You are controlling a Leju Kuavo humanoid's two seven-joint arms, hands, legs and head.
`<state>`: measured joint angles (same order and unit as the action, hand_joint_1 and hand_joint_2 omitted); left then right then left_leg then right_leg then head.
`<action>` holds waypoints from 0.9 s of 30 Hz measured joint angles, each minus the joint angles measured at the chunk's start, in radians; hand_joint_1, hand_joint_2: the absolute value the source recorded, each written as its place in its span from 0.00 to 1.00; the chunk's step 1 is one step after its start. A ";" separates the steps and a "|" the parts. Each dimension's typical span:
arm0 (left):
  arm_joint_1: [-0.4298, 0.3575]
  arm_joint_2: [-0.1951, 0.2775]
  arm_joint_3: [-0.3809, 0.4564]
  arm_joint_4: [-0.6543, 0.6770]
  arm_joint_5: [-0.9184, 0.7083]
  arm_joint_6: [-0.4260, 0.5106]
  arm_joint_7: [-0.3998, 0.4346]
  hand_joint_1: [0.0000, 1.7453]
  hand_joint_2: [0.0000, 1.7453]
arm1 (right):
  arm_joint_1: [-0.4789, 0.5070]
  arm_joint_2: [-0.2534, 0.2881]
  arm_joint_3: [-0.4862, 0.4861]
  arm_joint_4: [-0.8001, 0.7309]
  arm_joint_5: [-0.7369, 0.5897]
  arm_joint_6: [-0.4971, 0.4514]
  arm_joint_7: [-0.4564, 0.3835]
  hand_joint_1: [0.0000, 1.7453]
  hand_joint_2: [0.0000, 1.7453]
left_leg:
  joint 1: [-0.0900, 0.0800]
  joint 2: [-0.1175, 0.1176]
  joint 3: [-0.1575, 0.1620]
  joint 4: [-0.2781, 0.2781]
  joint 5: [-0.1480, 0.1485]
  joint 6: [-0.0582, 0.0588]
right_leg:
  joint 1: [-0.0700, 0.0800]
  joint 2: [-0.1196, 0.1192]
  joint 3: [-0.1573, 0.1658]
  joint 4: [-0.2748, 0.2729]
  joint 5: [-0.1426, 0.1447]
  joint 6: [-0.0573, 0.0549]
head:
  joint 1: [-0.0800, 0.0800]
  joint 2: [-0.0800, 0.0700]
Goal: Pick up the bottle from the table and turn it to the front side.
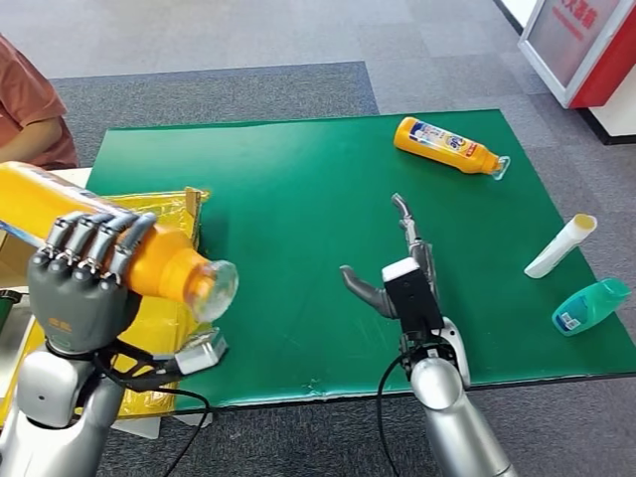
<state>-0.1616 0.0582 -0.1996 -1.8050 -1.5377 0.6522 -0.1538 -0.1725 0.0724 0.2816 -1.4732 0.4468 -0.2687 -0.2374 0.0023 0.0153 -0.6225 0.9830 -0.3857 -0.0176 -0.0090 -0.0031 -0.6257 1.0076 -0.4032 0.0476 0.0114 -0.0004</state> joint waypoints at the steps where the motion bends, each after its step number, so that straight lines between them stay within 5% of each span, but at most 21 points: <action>1: -0.012 0.028 -0.006 0.033 0.000 -0.034 0.100 1.00 1.00 | 0.001 -0.001 -0.007 -0.020 -0.003 -0.002 -0.001 0.00 1.00 | 0.000 0.000 0.000 0.000 0.000 0.000 | 0.000 0.000 0.000 0.000 0.000 -0.001 | 0.000 0.000; 4: -0.065 0.108 -0.096 0.154 0.000 -0.117 0.442 1.00 1.00 | 0.007 -0.002 -0.023 -0.074 -0.008 0.000 -0.001 0.00 1.00 | 0.000 0.000 0.000 0.000 0.002 -0.002 | 0.001 0.001 -0.001 0.001 0.002 -0.002 | 0.000 0.000; 6: -0.087 0.128 -0.151 0.238 0.000 -0.143 0.503 1.00 1.00 | 0.010 -0.002 -0.029 -0.101 -0.009 0.005 -0.001 0.00 1.00 | 0.001 0.001 0.000 0.000 0.002 -0.002 | 0.001 0.001 0.000 0.001 0.002 -0.002 | 0.000 0.000; 13: -0.164 0.128 -0.167 0.533 0.069 -0.316 0.266 1.00 1.00 | 0.006 -0.002 -0.035 -0.150 -0.013 0.037 -0.009 0.00 1.00 | 0.000 0.001 0.000 0.000 0.002 -0.001 | 0.000 0.001 -0.001 0.000 0.003 -0.002 | 0.000 0.000; 27: -0.261 0.073 -0.139 0.900 0.179 -0.375 0.180 1.00 1.00 | -0.014 -0.001 -0.027 -0.158 -0.013 0.053 -0.011 0.00 1.00 | 0.000 0.001 -0.001 0.000 0.002 -0.001 | 0.000 0.001 -0.001 0.000 0.003 -0.002 | 0.000 0.000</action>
<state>-0.4222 0.1309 -0.3382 -0.9055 -1.3592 0.2771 0.0265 -0.1866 0.0714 0.2545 -1.6312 0.4337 -0.2156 -0.2480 0.0023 0.0161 -0.6236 0.9826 -0.3838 -0.0190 -0.0088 -0.0020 -0.6263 1.0081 -0.4005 0.0460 0.0113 -0.0004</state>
